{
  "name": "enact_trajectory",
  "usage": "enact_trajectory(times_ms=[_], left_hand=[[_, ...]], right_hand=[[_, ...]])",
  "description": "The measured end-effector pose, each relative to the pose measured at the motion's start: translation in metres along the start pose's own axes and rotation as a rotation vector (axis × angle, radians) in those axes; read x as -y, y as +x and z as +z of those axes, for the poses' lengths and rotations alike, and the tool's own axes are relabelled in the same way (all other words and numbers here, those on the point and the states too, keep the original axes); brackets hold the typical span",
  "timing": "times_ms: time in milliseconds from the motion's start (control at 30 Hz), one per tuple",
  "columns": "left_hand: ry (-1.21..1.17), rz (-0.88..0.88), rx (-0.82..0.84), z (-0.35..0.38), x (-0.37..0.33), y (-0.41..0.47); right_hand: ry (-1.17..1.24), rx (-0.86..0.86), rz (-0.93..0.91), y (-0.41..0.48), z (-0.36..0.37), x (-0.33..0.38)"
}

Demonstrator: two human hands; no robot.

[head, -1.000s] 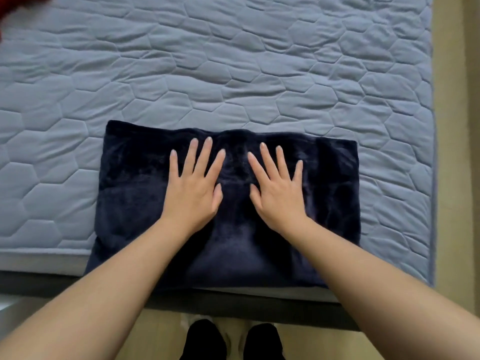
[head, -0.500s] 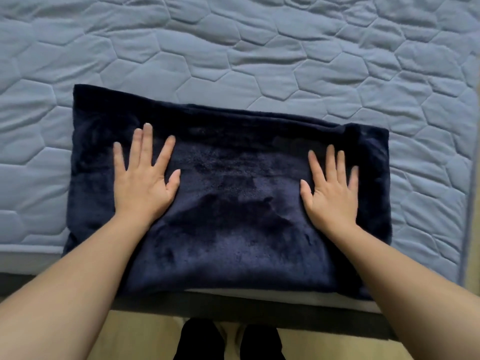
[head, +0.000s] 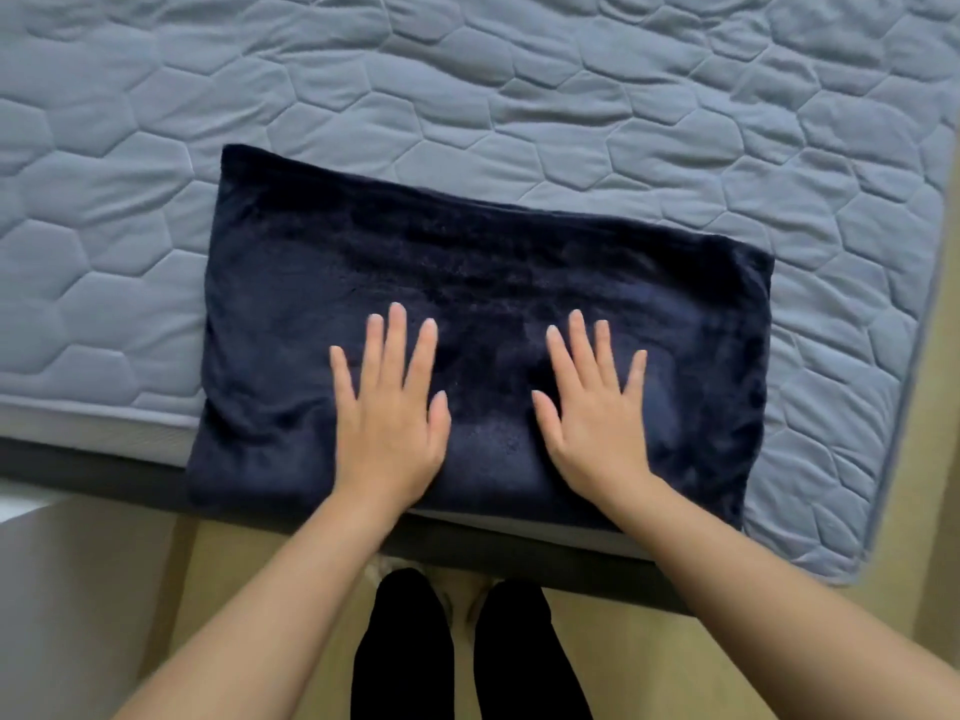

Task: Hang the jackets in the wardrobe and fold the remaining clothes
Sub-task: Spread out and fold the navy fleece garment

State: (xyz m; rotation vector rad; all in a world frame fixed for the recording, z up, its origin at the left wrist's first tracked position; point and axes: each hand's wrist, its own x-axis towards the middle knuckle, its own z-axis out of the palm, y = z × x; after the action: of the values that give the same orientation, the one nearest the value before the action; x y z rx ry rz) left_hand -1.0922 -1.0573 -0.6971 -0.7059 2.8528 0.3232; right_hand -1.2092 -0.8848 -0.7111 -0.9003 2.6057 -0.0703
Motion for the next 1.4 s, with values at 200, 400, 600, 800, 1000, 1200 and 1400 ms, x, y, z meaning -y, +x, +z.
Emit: enact_trajectory(times_ms=[200,400,600,800,1000,1200,1400], left_hand=[[0.106,0.075,0.093,0.066,0.002,-0.014],[0.104,0.072,0.1,0.07,0.003,-0.009],[0.09,-0.069,0.127,0.025,0.035,-0.005],[-0.207,-0.712,0.019,-0.02,0.106,-0.004],[-0.671,-0.845,-0.015,-0.029,0.139,-0.056],[-0.8,-0.79,0.034,-0.017,0.161,-0.077],[-0.992,-0.765,0.111,0.003,0.186,-0.092]], right_hand=[[-0.121,0.017,-0.118,-0.002,0.057,0.011],[-0.158,0.028,-0.119,0.002,0.06,0.013],[-0.099,0.147,-0.143,0.019,0.009,0.016],[0.053,0.097,-0.165,0.092,-0.041,0.047],[0.111,0.254,-0.125,0.159,-0.063,0.095],[0.103,0.271,-0.198,0.183,-0.056,0.139],[0.526,0.303,-0.035,0.227,-0.052,0.192]])
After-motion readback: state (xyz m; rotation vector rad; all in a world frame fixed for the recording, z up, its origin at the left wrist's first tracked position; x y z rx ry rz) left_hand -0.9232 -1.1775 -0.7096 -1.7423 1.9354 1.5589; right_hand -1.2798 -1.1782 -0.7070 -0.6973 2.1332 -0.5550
